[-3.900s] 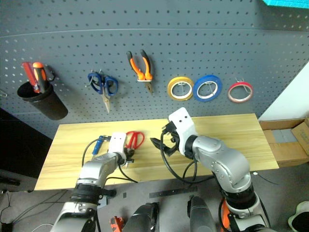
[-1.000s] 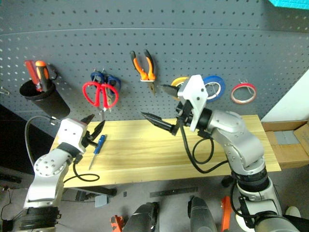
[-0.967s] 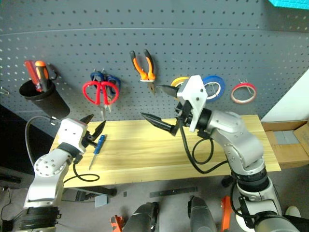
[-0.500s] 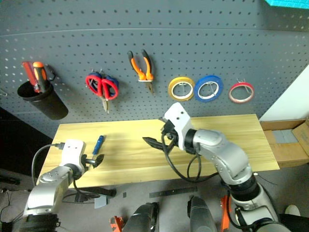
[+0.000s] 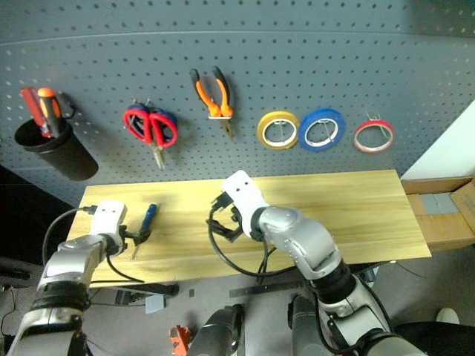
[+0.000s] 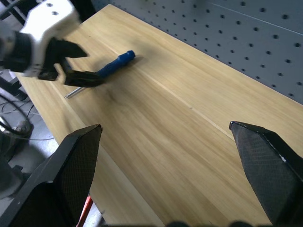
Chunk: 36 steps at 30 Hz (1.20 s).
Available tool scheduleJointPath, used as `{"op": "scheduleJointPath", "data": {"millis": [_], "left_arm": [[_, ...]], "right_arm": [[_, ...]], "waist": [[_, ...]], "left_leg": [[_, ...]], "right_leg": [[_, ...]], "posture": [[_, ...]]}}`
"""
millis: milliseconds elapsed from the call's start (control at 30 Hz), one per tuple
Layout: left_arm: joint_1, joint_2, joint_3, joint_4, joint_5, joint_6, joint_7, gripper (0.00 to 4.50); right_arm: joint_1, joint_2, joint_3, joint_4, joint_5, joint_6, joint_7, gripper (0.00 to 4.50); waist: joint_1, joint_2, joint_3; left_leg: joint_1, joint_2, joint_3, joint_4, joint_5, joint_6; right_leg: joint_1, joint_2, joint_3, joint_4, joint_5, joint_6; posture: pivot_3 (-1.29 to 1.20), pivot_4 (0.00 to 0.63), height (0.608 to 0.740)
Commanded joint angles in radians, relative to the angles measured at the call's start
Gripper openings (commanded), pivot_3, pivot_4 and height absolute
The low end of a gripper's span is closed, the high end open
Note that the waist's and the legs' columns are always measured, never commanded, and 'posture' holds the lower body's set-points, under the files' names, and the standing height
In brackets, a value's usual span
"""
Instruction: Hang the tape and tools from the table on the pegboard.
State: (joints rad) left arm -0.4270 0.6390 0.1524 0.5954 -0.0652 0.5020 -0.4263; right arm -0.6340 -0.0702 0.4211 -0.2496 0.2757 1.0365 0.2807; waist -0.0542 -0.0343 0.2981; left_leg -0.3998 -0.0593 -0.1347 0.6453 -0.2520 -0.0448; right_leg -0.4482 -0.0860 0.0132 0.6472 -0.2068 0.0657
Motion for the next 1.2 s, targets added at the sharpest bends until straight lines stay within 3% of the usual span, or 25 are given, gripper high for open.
{"op": "scheduleJointPath", "data": {"millis": [33,133,233,533,567,733,867,1067,1200], "left_arm": [[-0.062,-0.015,-0.015,0.094,0.012,-0.057,-0.008,4.45],[-0.101,-0.023,-0.031,0.162,0.023,-0.07,0.0,4.45],[-0.125,-0.036,-0.032,0.196,0.01,-0.06,-0.007,3.85],[-0.045,-0.031,0.001,0.074,-0.019,0.0,0.01,0.69],[-0.029,-0.029,0.012,0.052,-0.023,0.009,0.018,0.51],[0.062,-0.038,0.098,-0.114,-0.066,0.048,0.069,0.51],[0.178,-0.064,0.174,-0.362,-0.12,0.061,0.09,0.51],[0.31,-0.159,0.291,-0.647,-0.196,-0.032,0.143,0.51],[0.369,-0.2,0.319,-0.79,-0.225,-0.106,0.149,0.51]], "right_arm": [[-0.022,0.012,0.007,-0.028,-0.009,-0.013,0.012,4.5],[-0.028,0.015,0.005,-0.032,-0.012,-0.006,0.019,4.5],[-0.031,0.018,-0.003,-0.034,-0.01,0.002,0.021,4.5],[-0.055,0.017,-0.042,-0.016,-0.017,0.005,0.028,4.5],[-0.059,0.017,-0.046,-0.011,-0.018,0.002,0.029,4.5],[-0.076,0.018,-0.069,0.009,-0.022,-0.021,0.034,4.5],[-0.065,-0.02,-0.063,-0.042,-0.011,-0.053,0.076,4.5],[-0.038,-0.152,-0.025,-0.185,-0.001,-0.215,0.244,4.5],[-0.064,-0.19,-0.078,-0.246,0.054,-0.284,0.334,4.5]], "waist": [[0.001,-0.001,0.01],[-0.002,0.0,0.013],[-0.005,0.001,0.015],[-0.024,0.002,0.016],[-0.029,0.002,0.016],[-0.034,0.002,0.016],[-0.029,0.001,0.016],[-0.016,0.0,0.015],[-0.011,0.0,0.015]], "left_leg": [[0.0,0.0,0.0,0.0,0.0,0.0],[-0.002,0.0,0.001,0.0,0.0,0.0],[-0.002,0.0,0.002,0.0,-0.001,0.001],[-0.001,0.0,0.002,0.0,-0.001,0.001],[-0.001,0.001,0.002,0.0,-0.001,0.001],[-0.001,0.002,0.001,-0.001,-0.001,0.001],[-0.003,0.001,0.001,-0.001,-0.002,0.0],[-0.005,0.001,0.0,-0.001,-0.002,0.0],[-0.005,0.002,0.001,-0.001,-0.003,-0.001]], "right_leg": [[0.0,0.0,0.0,0.0,0.0,0.0],[-0.002,-0.001,0.0,0.0,0.0,0.0],[-0.003,-0.001,0.0,0.0,0.0,0.0],[-0.003,-0.001,0.001,0.0,0.0,0.0],[-0.003,-0.001,0.001,0.0,0.0,0.0],[-0.004,-0.001,0.002,0.0,0.0,0.0],[-0.007,-0.002,0.002,0.0,0.0,0.0],[-0.007,-0.002,0.002,-0.002,0.0,0.0],[-0.007,-0.002,0.001,-0.003,0.0,0.0]], "posture": [[-0.04,0.396,0.74],[-0.04,0.402,0.74],[-0.05,0.405,0.74],[-0.06,0.386,0.74],[-0.06,0.383,0.74],[-0.06,0.362,0.74],[-0.05,0.346,0.74],[-0.03,0.318,0.74],[-0.01,0.293,0.74]]}}
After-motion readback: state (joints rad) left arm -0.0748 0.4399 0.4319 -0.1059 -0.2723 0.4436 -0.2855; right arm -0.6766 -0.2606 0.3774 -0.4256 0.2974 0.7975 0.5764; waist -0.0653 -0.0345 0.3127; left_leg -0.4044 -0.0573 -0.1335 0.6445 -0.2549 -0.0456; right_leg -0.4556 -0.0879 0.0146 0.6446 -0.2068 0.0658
